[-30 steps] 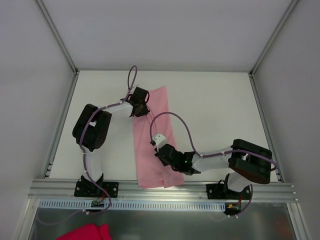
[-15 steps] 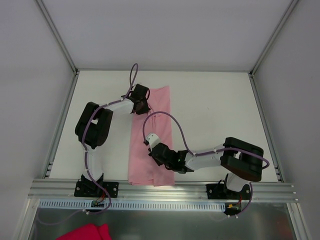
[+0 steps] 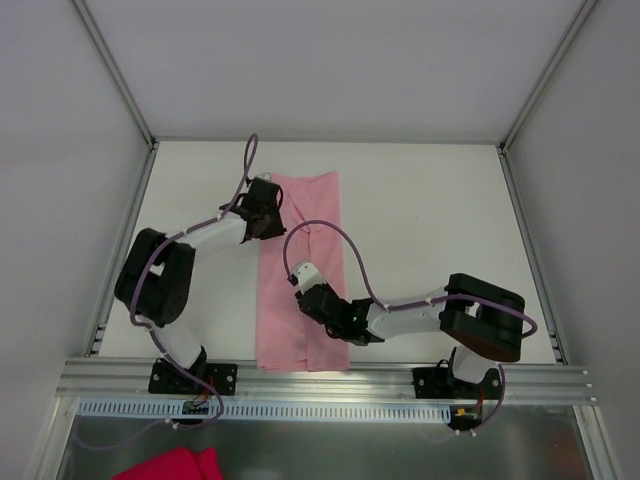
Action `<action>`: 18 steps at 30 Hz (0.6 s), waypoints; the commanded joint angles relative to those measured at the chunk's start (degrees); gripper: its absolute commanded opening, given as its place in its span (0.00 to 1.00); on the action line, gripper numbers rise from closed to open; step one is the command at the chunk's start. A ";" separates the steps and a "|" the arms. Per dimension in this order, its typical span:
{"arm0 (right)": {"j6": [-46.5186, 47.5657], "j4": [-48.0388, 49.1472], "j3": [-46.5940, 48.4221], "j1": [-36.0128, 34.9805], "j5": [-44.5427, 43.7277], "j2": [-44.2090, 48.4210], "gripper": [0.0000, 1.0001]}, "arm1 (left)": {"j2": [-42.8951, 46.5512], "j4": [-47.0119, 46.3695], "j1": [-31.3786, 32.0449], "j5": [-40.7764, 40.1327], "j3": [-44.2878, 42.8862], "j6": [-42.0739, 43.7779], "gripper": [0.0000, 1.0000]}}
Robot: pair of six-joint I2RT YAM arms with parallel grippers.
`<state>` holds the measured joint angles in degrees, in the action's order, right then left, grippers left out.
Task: Fold and stack the t-shirts
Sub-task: Rotate the tshirt 90 degrees
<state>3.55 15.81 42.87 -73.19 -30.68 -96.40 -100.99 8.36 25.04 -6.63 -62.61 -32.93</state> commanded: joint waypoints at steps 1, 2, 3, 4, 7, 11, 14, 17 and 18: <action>1.63 0.62 1.34 -0.38 -15.17 5.59 0.42 | 12.46 -2.29 -0.25 -1.36 4.24 2.69 0.21; 1.81 1.93 0.73 -0.29 -17.81 9.18 0.63 | 14.75 -3.25 -0.25 -1.80 5.73 2.87 0.33; 2.77 2.90 -1.19 -0.38 -21.32 11.13 0.69 | 19.03 -4.31 -0.16 -3.28 8.09 2.96 0.37; 2.95 3.95 -2.26 -0.38 -22.57 12.97 0.79 | 20.82 -3.88 -0.16 -4.08 8.81 2.96 0.38; 2.43 5.63 -6.12 -0.38 -26.27 18.96 0.81 | 26.10 -2.73 -0.08 -2.17 12.59 1.91 0.39; -1.61 1.77 -9.38 -0.38 -27.86 25.55 0.50 | 31.02 -7.38 0.27 2.05 21.88 -1.17 0.39; -3.38 1.15 -12.28 -0.64 -26.46 30.91 0.01 | 30.77 -13.54 0.71 6.36 25.51 -2.40 0.36; -6.88 -1.13 -14.57 -1.52 -26.71 34.34 0.01 | 28.14 -16.00 2.29 8.30 28.32 -3.37 0.32; -7.94 -1.92 -15.18 -1.69 -26.72 34.96 0.01 | 28.04 -16.35 3.08 7.78 28.94 -3.55 0.32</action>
<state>0.82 15.07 29.12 -73.89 -54.15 -63.99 -72.42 -1.98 26.44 -2.11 -35.03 -34.65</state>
